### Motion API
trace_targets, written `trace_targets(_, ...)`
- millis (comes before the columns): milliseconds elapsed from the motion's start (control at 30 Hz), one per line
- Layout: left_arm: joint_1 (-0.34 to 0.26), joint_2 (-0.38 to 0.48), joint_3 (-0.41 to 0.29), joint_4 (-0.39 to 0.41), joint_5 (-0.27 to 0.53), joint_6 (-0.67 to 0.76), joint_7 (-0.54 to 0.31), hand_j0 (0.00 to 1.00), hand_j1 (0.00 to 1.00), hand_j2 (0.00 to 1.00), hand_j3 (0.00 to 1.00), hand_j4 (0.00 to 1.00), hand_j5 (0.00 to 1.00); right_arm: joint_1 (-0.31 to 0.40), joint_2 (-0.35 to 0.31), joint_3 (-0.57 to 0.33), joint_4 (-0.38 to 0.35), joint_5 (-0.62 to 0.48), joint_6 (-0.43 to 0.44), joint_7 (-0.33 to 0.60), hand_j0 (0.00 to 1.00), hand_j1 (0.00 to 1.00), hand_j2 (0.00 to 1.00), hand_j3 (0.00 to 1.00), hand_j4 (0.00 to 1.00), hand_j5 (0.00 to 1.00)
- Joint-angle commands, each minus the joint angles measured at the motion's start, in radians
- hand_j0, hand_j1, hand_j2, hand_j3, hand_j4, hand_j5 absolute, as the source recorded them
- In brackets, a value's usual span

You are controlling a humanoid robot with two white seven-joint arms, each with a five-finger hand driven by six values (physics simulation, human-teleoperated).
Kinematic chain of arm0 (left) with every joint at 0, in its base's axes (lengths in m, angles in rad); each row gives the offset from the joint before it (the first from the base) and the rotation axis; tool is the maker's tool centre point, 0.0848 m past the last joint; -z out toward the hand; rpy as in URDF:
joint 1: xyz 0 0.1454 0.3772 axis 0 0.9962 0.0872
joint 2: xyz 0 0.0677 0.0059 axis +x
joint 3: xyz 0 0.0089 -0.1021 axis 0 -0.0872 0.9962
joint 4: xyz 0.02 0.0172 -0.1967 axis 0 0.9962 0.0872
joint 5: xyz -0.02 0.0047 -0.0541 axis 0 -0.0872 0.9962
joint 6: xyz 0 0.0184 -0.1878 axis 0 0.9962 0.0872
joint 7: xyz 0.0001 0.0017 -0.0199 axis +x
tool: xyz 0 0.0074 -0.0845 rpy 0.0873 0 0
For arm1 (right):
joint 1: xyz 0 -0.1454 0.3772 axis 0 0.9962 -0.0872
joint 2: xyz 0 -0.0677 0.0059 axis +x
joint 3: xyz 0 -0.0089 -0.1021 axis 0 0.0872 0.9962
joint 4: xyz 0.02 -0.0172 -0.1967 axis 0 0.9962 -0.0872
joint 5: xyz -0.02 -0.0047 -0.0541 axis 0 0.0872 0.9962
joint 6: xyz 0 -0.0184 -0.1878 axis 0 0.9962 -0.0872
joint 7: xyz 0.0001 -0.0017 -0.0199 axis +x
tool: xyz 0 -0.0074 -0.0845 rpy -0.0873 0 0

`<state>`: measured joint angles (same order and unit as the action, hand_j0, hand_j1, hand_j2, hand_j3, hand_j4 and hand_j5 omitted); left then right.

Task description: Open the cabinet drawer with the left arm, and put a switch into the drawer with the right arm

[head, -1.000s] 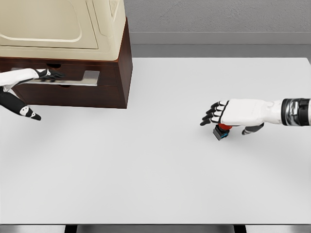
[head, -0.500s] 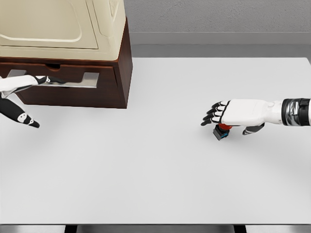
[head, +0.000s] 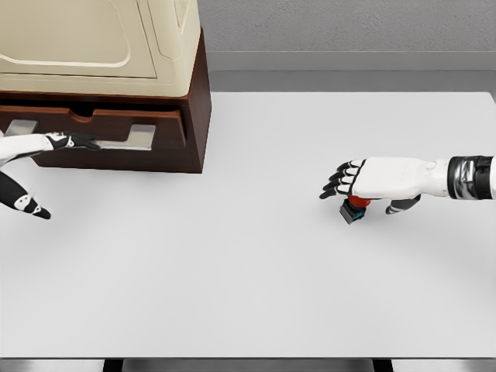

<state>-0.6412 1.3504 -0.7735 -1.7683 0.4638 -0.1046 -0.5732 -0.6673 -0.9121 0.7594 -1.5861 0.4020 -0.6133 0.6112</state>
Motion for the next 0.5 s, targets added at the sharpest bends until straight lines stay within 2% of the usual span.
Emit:
trace_targets(0,0.0,0.012,-0.015,0.007,-0.051,-0.015,-0.004,1.0,1.0,1.0,1.0,1.0,1.0,0.0,0.001,0.0,0.0,-0.005,0.002,0.0,1.0,1.0,1.0,1.0,1.0,1.0)
trace_targets(367,0.0,0.081,-0.039,0.006,-0.014,-0.101,-0.011,1.0,1.0,1.0,1.0,1.0,1.0,0.0,0.007,0.012,0.008,-0.005,0.002,0.0,1.0,1.0,1.0,1.0,1.0,1.0)
trace_targets(467,0.0,0.099,-0.044,0.006,-0.01,-0.133,-0.037,1.0,1.0,1.0,1.0,1.0,1.0,0.0,0.009,0.014,0.011,-0.005,0.002,0.0,1.0,1.0,1.0,1.0,1.0,1.0)
